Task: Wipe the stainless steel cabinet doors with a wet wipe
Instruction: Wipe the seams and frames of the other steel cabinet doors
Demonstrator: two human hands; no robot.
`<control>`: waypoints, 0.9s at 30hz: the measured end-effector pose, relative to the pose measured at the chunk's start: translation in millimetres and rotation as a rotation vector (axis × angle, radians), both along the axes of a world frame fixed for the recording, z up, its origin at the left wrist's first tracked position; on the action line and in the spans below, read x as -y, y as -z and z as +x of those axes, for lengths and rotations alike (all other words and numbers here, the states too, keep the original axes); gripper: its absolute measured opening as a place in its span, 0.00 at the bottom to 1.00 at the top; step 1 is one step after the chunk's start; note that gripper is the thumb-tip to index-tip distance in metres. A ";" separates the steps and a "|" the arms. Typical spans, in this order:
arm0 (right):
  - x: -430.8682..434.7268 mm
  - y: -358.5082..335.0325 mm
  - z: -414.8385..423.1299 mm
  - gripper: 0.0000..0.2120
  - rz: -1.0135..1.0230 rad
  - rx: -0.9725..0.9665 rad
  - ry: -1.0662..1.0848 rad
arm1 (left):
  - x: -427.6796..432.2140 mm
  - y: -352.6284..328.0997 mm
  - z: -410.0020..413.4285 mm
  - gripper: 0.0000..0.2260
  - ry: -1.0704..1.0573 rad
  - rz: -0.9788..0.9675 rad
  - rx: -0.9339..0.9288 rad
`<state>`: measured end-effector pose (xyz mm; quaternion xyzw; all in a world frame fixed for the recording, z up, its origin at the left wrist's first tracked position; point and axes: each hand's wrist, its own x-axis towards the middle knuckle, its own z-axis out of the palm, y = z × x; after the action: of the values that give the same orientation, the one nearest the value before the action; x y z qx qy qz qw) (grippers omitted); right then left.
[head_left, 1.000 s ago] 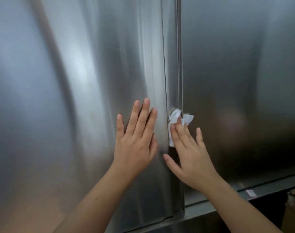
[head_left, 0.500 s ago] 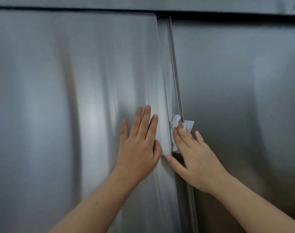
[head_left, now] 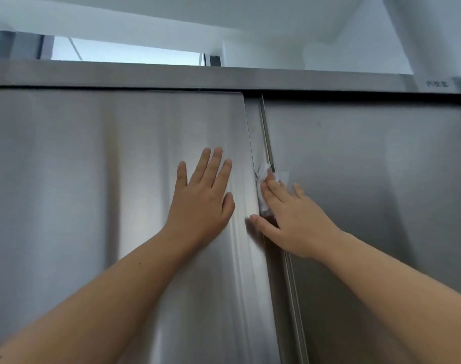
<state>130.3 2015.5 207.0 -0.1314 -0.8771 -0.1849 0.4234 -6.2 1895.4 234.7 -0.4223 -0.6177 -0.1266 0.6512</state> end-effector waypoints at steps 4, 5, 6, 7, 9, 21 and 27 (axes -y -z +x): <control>1.7 -29.4 -5.4 0.36 0.017 -0.051 0.014 | -4.6 -22.5 1.3 0.32 -0.022 -0.041 0.009; 2.5 -34.8 -5.9 0.35 0.020 -0.059 0.011 | -6.2 -25.8 0.1 0.31 -0.028 -0.032 -0.002; 2.7 -39.1 -6.0 0.35 0.021 -0.068 0.005 | -7.8 -27.6 -1.6 0.30 -0.035 -0.019 -0.019; 2.3 -41.8 -5.9 0.35 0.020 -0.078 -0.004 | -9.4 -27.7 -2.9 0.29 -0.039 -0.003 -0.042; -2.1 -43.1 -7.6 0.35 0.027 -0.102 -0.022 | -12.2 -26.5 -5.7 0.26 -0.028 0.045 -0.104; -14.1 -35.7 -23.6 0.34 0.111 -0.257 -0.176 | -13.9 -25.0 -10.6 0.25 0.012 0.181 -0.145; -3.6 -54.1 -25.9 0.40 0.146 -0.266 -0.239 | -13.4 -24.4 -8.6 0.25 0.028 0.229 -0.099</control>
<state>104.4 2019.1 261.1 -0.0182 -0.8069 -0.1775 0.5631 -14.8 1908.9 259.1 -0.3594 -0.5604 -0.1844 0.7230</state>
